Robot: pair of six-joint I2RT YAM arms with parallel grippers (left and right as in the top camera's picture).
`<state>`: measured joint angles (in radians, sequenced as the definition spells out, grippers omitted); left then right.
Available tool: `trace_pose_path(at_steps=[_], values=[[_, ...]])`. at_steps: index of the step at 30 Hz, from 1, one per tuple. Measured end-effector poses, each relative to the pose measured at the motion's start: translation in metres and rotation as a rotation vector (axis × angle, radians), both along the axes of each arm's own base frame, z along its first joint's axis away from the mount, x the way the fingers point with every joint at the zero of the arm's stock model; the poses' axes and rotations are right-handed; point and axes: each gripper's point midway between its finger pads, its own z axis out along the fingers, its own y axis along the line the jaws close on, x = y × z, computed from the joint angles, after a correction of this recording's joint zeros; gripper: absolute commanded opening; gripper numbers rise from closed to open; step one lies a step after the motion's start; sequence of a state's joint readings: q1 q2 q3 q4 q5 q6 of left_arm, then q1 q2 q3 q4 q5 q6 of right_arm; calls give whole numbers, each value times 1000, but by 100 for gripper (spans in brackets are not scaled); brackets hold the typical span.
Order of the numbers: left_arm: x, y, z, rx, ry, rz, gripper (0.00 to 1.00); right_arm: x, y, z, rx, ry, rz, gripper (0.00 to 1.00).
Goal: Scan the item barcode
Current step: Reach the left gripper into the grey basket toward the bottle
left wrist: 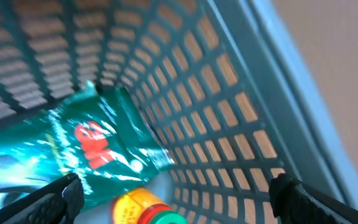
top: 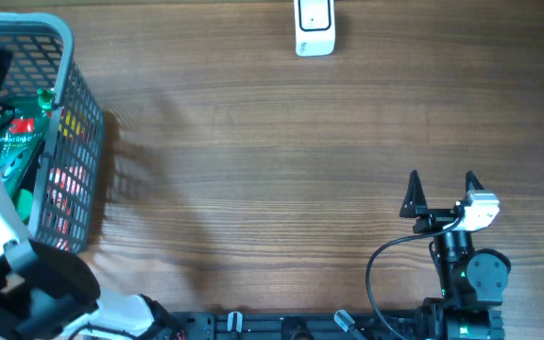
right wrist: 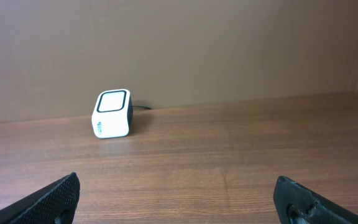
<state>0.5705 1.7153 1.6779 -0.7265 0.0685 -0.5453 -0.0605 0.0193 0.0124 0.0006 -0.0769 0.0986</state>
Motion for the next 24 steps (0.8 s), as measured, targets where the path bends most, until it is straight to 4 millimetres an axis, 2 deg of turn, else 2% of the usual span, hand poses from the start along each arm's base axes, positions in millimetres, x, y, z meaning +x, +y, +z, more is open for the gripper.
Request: trace_pose_path(at_steps=[7, 12, 24], values=[[17, -16, -30, -135, 5, -72, 100, 0, 0, -1, 0, 1, 0, 100], [20, -28, -54, -232, 40, -112, 100, 0, 0, -1, 0, 3, 0, 99], [8, -39, -67, -297, 102, -112, 100, 0, 0, -1, 0, 3, 0, 100]])
